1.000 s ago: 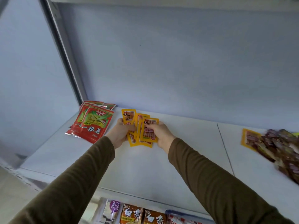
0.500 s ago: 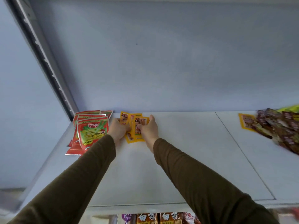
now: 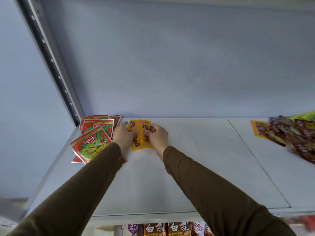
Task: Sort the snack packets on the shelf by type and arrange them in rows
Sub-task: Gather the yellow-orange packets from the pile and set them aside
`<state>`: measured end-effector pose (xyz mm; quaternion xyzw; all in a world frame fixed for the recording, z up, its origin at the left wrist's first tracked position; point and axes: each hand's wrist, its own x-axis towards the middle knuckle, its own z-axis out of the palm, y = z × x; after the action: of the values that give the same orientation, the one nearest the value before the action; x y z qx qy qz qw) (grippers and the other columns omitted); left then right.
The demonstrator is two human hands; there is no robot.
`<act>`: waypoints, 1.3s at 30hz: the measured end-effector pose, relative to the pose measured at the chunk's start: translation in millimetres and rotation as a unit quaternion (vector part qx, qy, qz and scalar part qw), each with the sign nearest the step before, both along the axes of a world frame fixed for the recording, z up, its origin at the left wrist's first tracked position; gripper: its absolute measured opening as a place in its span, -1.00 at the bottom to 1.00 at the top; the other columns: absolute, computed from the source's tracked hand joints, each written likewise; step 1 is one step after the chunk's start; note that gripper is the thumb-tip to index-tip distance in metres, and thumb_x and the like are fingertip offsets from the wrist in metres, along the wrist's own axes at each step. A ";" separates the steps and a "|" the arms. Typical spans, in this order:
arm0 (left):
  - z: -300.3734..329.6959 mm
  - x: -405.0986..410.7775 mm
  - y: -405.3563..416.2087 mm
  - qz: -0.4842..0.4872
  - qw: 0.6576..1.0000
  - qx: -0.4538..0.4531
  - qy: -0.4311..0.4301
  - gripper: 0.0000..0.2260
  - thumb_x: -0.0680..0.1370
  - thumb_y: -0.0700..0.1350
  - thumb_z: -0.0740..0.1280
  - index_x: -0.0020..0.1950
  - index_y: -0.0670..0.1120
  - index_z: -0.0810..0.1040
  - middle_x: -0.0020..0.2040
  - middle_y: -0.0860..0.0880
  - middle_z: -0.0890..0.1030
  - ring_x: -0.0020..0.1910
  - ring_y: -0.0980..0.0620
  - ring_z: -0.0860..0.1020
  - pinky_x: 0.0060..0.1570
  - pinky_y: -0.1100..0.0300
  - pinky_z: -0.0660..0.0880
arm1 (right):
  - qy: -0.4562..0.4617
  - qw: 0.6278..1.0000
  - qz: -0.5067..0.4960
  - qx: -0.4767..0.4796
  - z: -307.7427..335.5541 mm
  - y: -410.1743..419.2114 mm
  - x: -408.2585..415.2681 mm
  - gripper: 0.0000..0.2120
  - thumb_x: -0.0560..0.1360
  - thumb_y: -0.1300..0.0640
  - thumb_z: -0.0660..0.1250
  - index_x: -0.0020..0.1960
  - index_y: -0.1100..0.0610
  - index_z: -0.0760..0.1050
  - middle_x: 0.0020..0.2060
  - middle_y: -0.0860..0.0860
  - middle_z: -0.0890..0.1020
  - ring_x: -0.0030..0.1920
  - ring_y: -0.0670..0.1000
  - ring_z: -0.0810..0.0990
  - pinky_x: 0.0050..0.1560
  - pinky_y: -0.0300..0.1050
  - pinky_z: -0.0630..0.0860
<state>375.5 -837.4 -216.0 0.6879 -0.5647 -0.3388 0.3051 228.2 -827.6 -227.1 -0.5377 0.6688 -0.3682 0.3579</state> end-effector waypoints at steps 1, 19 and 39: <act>0.2 -0.2 0.4 -0.003 1.000 -0.002 0.008 -0.36 0.61 -0.07 0.40 0.62 -0.10 0.20 0.53 -0.16 0.37 0.42 -0.18 0.44 0.37 -0.13 0.46 | -0.002 1.000 0.007 -0.004 0.3 0.8 -0.6 -0.52 0.63 0.06 0.33 0.52 0.11 0.42 0.38 0.12 0.56 0.41 0.19 0.47 0.45 0.10 0.37; 36.1 -76.3 24.6 -0.077 0.991 -0.105 0.015 -0.63 0.59 -0.06 0.38 0.39 0.02 0.46 0.26 -0.18 0.58 0.14 -0.22 0.61 0.11 0.03 0.56 | -0.020 0.995 -0.054 -0.082 23.6 41.8 -72.2 -0.62 0.61 0.11 0.31 0.42 0.08 0.47 0.39 0.05 0.51 0.45 0.09 0.39 0.47 0.05 0.35; 34.8 -448.9 106.6 -0.290 0.918 -0.175 -0.207 -0.60 0.60 -0.02 0.33 0.43 -0.03 0.45 0.43 -0.10 0.48 0.46 -0.14 0.30 0.39 0.00 0.31 | 0.450 0.889 -0.001 -0.084 48.4 159.0 -469.9 -0.55 0.59 -0.02 0.31 0.45 0.03 0.39 0.44 0.03 0.41 0.47 0.18 0.28 0.36 0.16 0.31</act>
<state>-73.4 -730.8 -181.2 0.4843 -0.8404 -0.1576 0.1853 -241.7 -668.6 -178.7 -0.6730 0.7254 -0.1415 -0.0282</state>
